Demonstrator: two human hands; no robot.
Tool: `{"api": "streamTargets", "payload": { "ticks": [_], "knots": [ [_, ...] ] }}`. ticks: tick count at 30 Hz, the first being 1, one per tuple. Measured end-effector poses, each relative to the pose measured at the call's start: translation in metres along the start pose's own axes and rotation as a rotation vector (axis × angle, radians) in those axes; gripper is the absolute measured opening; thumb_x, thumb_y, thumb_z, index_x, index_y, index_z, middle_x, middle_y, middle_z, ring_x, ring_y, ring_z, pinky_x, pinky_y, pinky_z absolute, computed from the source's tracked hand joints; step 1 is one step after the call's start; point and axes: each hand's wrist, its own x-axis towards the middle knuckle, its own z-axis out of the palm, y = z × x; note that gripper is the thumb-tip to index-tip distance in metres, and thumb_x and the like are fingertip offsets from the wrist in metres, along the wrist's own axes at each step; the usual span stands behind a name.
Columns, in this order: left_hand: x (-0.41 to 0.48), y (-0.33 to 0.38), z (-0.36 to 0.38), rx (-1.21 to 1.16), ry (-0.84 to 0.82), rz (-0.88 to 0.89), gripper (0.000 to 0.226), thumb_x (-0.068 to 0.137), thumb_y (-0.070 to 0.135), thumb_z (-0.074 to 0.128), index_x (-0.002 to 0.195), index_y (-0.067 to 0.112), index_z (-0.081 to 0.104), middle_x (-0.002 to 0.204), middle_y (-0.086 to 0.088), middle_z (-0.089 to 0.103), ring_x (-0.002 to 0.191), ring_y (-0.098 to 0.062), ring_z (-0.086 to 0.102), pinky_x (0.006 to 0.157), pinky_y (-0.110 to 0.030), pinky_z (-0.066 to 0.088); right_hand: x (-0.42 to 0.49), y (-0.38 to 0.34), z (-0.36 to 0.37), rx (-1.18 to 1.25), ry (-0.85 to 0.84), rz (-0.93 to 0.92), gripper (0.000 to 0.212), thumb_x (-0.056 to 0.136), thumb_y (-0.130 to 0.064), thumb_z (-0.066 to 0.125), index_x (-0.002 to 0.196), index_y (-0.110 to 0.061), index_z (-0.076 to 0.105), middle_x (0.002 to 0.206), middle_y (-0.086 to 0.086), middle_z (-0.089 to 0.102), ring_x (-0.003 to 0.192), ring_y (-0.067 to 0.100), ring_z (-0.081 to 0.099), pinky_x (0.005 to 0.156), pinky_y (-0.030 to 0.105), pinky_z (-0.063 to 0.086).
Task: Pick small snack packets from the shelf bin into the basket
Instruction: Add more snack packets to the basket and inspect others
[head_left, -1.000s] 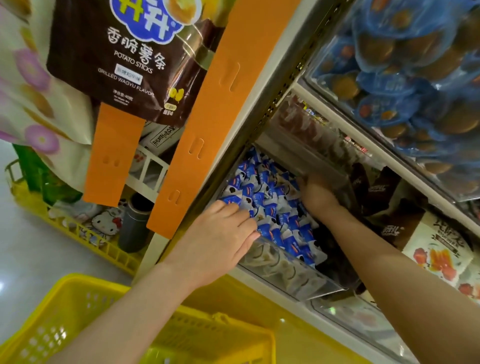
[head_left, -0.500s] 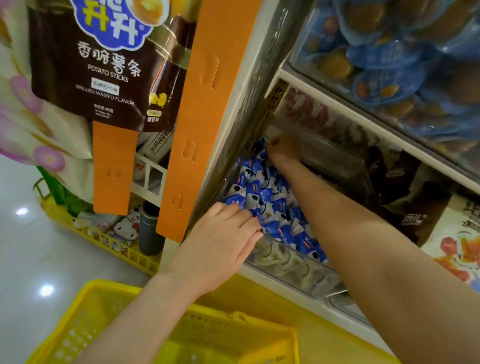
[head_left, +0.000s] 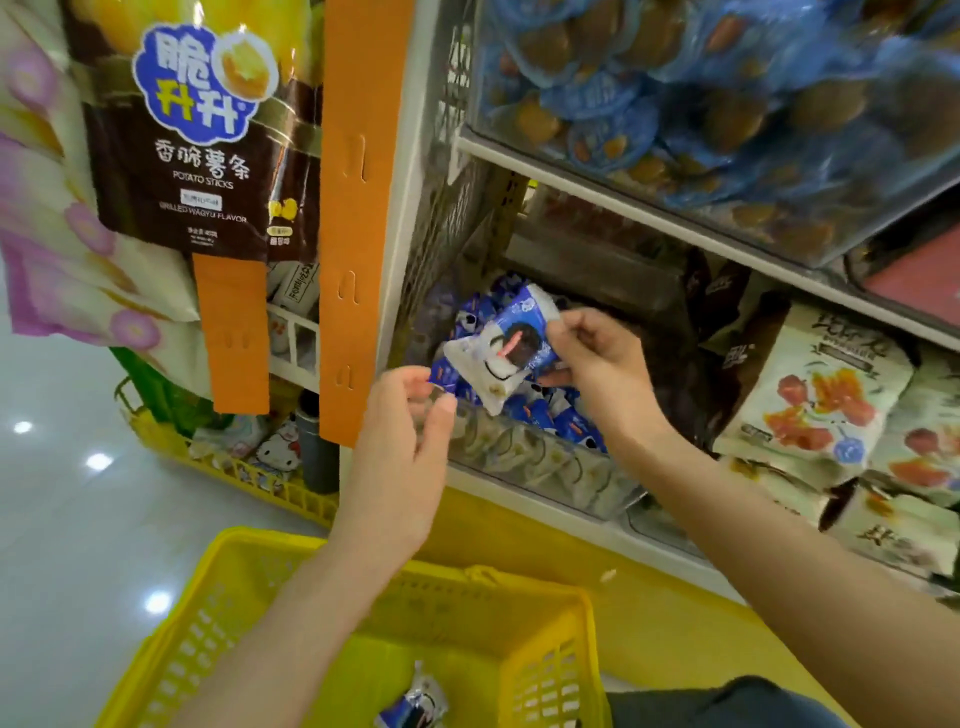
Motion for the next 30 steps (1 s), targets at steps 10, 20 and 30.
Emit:
{"api": "streamTargets", "payload": {
  "ticks": [10,20,30],
  "knots": [
    [-0.047,0.002,0.001,-0.276,-0.139,-0.374,0.015,0.081,0.018,0.068,0.093,0.022,0.059,0.084,0.005,0.07,0.068,-0.002,0.066,0.054,-0.015,0.049,-0.086,0.023,0.011,0.06,-0.223,0.129,0.011,0.092,-0.009,0.053,0.083,-0.01,0.06,0.078,0.005,0.062,0.066,0.004,0.057,0.058,0.015,0.05],
    [-0.061,-0.009,0.007,-0.254,0.004,-0.377,0.018,0.09,0.021,0.057,0.075,0.012,0.059,0.066,0.0,0.063,0.057,-0.002,0.06,0.047,-0.012,0.044,-0.105,0.037,0.024,-0.245,-0.277,-0.102,0.016,0.08,-0.022,0.07,0.07,-0.033,0.063,0.062,-0.02,0.058,0.063,-0.007,0.053,0.059,0.006,0.037],
    [-0.065,-0.014,0.012,-0.258,-0.131,-0.469,0.019,0.081,0.026,0.066,0.099,0.022,0.062,0.084,0.009,0.072,0.074,0.0,0.066,0.057,-0.012,0.049,-0.101,0.046,0.012,-0.296,-0.107,-0.104,0.009,0.088,-0.02,0.061,0.079,-0.021,0.062,0.074,-0.009,0.063,0.068,0.002,0.058,0.061,0.015,0.048]
  ]
}}
